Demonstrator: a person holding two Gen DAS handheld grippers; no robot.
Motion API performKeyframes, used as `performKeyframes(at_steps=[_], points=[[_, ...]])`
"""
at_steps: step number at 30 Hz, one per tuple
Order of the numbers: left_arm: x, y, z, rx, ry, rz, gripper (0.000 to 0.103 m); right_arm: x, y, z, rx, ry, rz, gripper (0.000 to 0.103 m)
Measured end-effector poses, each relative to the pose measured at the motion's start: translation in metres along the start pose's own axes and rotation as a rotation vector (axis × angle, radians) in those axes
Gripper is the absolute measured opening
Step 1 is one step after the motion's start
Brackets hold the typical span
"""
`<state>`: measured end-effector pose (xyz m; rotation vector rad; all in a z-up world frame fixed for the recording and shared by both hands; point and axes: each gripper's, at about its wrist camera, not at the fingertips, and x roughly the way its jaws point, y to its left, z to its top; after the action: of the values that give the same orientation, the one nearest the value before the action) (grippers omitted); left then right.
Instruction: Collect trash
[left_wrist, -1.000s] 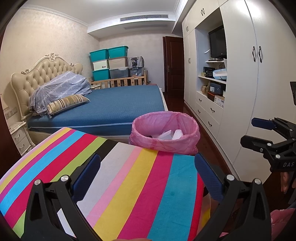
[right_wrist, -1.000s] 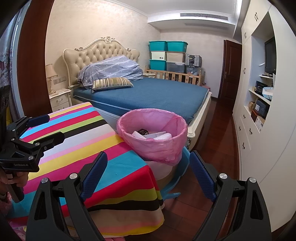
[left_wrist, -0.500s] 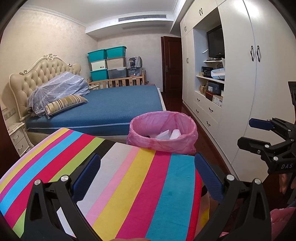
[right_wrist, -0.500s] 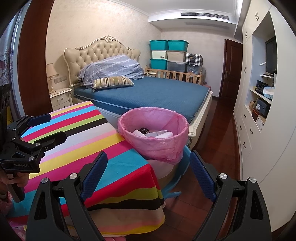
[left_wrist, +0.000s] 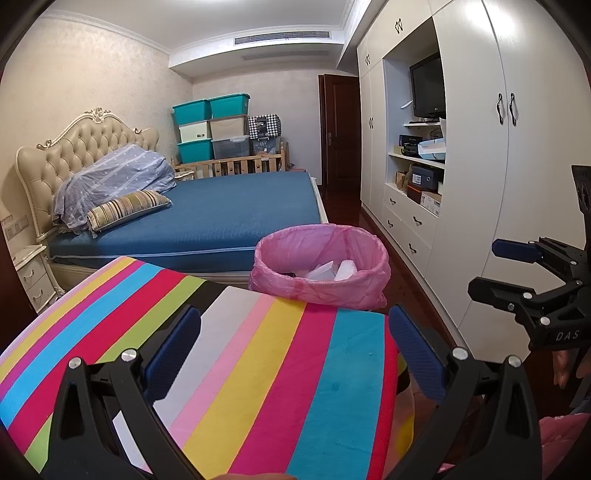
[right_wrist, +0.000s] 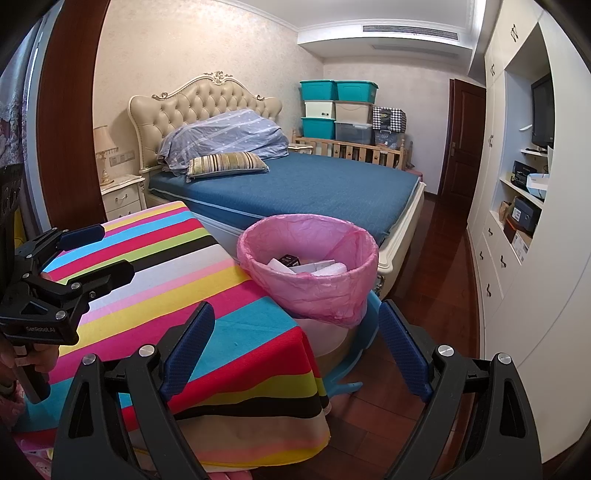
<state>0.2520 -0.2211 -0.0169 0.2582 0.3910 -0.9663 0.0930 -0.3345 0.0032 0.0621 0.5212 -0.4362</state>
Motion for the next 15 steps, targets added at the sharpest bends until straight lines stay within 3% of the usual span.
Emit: performKeyframes(at_steps=[15], points=[[-0.0010,-0.0007,0.0029,-0.009,-0.006,-0.002,0.098,-0.0002,0.0025,-0.0008,-0.001,0.002,0.003,0.085]])
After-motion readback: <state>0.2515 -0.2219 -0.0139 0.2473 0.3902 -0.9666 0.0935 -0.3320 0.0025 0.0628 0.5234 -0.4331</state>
